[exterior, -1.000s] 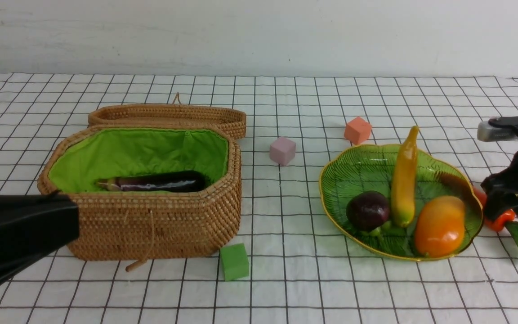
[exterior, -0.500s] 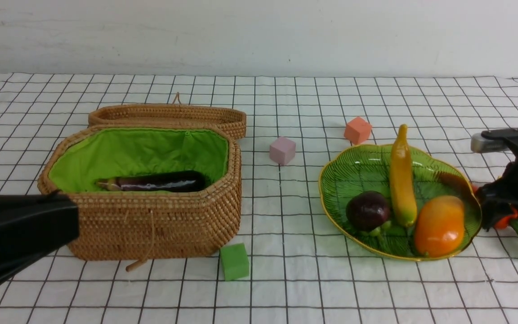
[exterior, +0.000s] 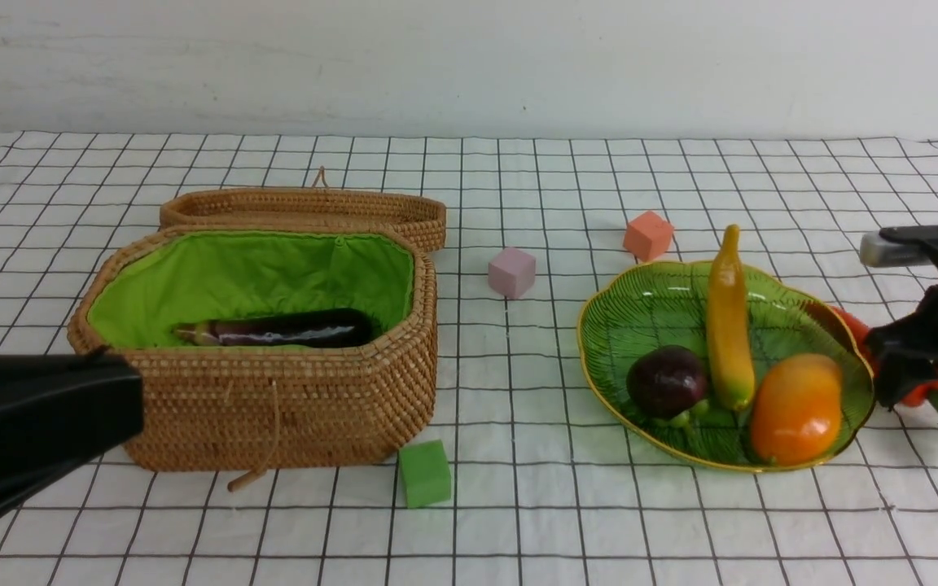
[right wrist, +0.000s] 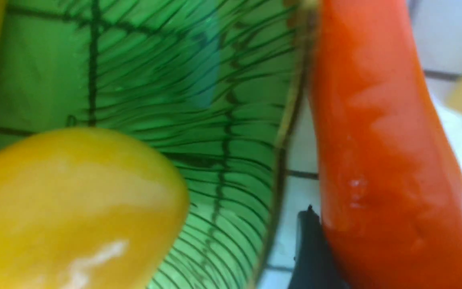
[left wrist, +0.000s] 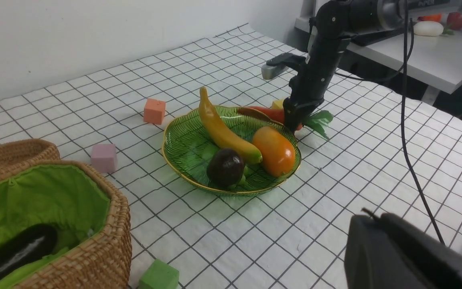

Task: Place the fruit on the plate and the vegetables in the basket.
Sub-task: Use the right arm to grab a carrot and put it into the left basket

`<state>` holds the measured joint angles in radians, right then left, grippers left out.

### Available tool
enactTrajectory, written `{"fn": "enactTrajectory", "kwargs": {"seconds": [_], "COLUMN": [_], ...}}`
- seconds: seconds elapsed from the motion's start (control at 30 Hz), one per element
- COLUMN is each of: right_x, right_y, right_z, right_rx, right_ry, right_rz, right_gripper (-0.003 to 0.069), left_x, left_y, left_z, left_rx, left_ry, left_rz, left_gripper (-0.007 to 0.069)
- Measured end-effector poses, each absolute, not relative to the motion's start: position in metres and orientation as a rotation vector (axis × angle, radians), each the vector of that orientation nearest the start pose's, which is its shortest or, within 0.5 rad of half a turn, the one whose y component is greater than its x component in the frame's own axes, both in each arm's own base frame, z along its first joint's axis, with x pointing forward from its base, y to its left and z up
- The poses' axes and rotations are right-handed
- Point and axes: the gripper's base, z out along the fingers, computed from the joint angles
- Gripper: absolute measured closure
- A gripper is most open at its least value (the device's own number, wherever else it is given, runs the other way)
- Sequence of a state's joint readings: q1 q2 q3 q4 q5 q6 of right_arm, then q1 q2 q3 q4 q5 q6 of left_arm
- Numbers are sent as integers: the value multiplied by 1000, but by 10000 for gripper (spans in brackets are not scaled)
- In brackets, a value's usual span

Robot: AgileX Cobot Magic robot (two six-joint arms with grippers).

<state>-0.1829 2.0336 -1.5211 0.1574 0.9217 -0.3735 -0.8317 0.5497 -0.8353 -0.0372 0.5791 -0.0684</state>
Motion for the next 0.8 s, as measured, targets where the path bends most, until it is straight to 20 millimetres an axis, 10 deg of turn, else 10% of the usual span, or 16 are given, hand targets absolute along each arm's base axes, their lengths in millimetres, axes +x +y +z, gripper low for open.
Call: {"fn": "enactTrajectory", "kwargs": {"seconds": [0.27, 0.47, 0.7, 0.8], "right_x": [398, 369, 327, 307], "right_y": [-68, -41, 72, 150], "right_z": [242, 311, 391, 415], "right_rx": [-35, 30, -486, -786], "right_ry": [2792, 2643, 2289, 2054], "right_rz": [1, 267, 657, 781], "right_gripper": [256, 256, 256, 256], "left_x": [62, 64, 74, 78], "left_y": [-71, -68, -54, -46], "left_z": [396, 395, 387, 386], "left_rx": [669, 652, 479, 346], "left_ry": [1705, 1719, 1861, 1897], "left_rz": [-685, -647, -499, -455], "left_gripper": [622, 622, 622, 622]}}
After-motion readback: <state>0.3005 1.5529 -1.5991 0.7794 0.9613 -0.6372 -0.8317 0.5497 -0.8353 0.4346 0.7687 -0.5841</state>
